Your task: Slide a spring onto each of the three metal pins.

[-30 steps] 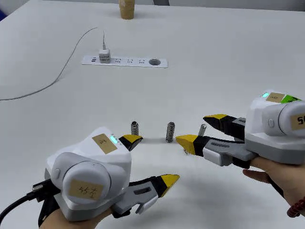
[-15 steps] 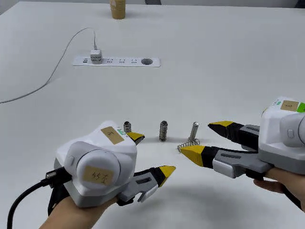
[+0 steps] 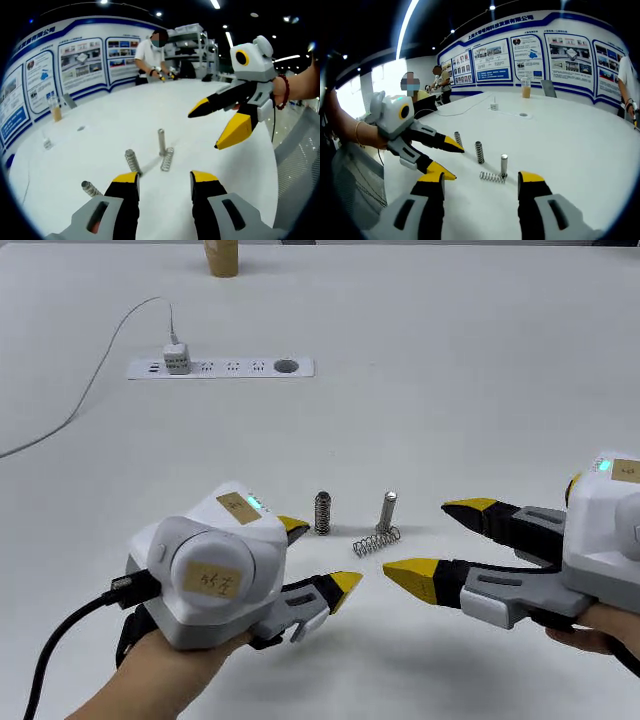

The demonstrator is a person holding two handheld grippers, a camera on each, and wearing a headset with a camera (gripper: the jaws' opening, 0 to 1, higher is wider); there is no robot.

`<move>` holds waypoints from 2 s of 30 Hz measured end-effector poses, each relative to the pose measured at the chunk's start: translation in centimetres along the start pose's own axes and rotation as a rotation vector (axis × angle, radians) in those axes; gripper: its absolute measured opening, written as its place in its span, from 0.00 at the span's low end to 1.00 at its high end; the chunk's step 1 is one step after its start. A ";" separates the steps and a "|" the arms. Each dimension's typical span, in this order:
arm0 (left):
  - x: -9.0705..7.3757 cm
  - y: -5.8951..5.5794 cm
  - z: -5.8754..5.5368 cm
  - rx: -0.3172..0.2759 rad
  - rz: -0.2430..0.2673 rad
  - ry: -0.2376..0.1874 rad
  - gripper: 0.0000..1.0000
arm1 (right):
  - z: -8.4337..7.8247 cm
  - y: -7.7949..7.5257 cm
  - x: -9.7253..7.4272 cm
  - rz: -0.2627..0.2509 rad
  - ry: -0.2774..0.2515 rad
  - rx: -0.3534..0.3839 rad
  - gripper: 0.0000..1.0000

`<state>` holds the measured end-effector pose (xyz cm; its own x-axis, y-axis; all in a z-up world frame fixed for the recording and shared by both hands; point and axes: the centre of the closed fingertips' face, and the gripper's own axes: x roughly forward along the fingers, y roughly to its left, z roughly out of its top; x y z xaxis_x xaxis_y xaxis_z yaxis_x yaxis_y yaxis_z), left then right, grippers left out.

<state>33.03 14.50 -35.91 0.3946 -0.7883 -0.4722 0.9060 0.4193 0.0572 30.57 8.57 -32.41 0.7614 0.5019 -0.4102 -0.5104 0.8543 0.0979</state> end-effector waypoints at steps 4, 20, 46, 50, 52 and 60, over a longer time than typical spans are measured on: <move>1.0 -0.2 -0.2 0.011 -0.016 0.017 0.40 | -0.4 -0.4 -0.3 -0.005 0.009 -0.008 0.61; 3.9 -0.6 -0.6 0.038 -0.053 0.064 0.32 | -1.5 -0.2 -0.8 0.007 0.023 0.006 0.62; 6.2 -0.7 -1.3 0.046 -0.063 0.107 0.12 | -2.9 -2.1 -1.4 -0.075 0.024 0.105 0.56; 6.2 -0.8 -1.4 0.054 -0.063 0.106 0.11 | -3.1 -2.0 -1.5 -0.076 0.030 0.104 0.56; 6.2 -0.9 -1.4 0.047 -0.065 0.107 0.11 | -3.0 -2.1 -1.5 -0.080 0.027 0.108 0.56; 5.3 -1.4 -1.8 0.056 -0.078 0.104 0.10 | -2.4 -2.2 -1.6 -0.086 0.007 0.118 0.56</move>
<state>33.61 10.52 -40.09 0.3069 -0.7657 -0.5653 0.9418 0.3299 0.0644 29.52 5.54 -34.14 0.7972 0.4258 -0.4279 -0.3928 0.9042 0.1680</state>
